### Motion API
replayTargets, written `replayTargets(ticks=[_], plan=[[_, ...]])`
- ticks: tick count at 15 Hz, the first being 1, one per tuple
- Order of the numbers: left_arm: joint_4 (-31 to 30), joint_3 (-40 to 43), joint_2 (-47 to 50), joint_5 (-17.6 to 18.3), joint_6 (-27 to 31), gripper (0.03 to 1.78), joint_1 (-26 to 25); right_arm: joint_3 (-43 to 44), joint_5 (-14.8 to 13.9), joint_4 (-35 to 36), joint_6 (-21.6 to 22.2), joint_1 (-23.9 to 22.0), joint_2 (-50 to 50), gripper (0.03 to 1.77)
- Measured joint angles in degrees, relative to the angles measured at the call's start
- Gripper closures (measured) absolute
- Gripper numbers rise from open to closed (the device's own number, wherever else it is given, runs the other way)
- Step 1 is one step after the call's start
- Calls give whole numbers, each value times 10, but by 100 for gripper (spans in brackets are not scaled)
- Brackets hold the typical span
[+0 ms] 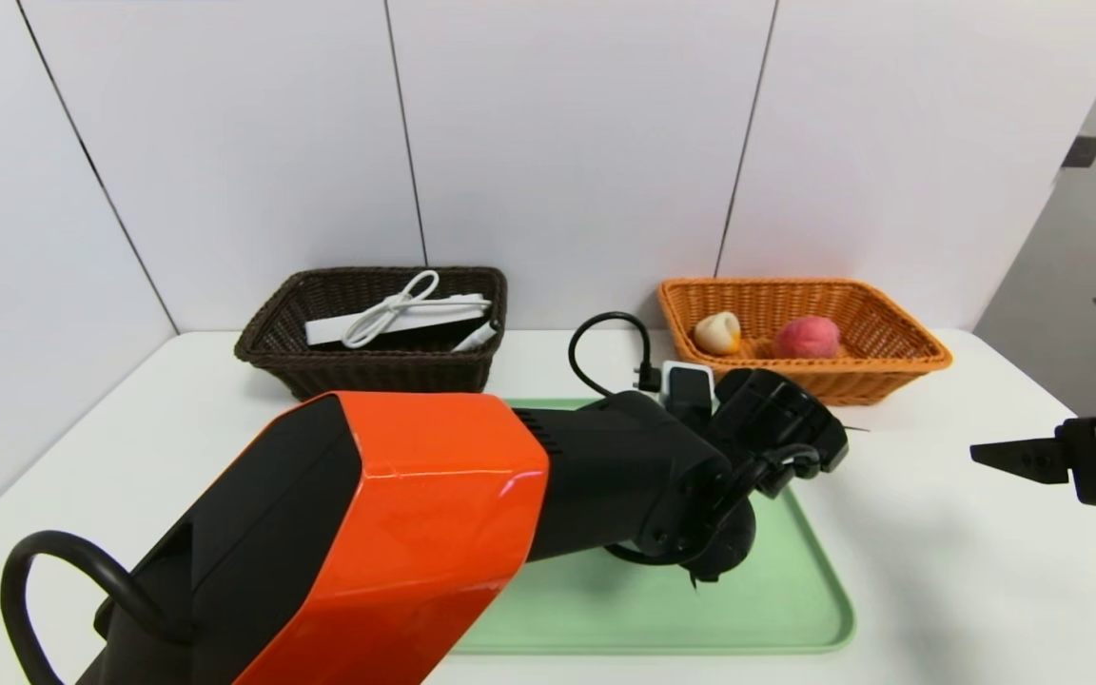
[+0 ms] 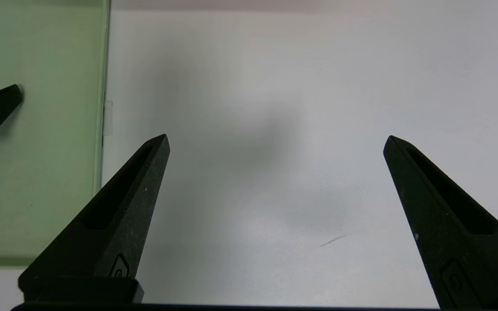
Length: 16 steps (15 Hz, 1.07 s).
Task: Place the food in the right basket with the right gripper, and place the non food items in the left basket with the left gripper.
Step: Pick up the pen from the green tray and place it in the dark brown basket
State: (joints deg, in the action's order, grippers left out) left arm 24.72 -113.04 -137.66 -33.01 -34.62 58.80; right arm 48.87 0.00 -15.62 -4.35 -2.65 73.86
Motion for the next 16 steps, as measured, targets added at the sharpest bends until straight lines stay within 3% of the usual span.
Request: replayTargets(ticks=[3,8,11,16], plan=[[0,0,-4,-1,0,69,0,1,0,0,0,-1,0,9],[2,0,-9,-1,0,112,-4,0,0,0,1,-2,0,9],[11,0,-8,-1,-2,168,-8,0,0,0,1,-3,0,9],[14,1,-3,0,0,168,-13,-1,0,-1,1,-7,-3,9]])
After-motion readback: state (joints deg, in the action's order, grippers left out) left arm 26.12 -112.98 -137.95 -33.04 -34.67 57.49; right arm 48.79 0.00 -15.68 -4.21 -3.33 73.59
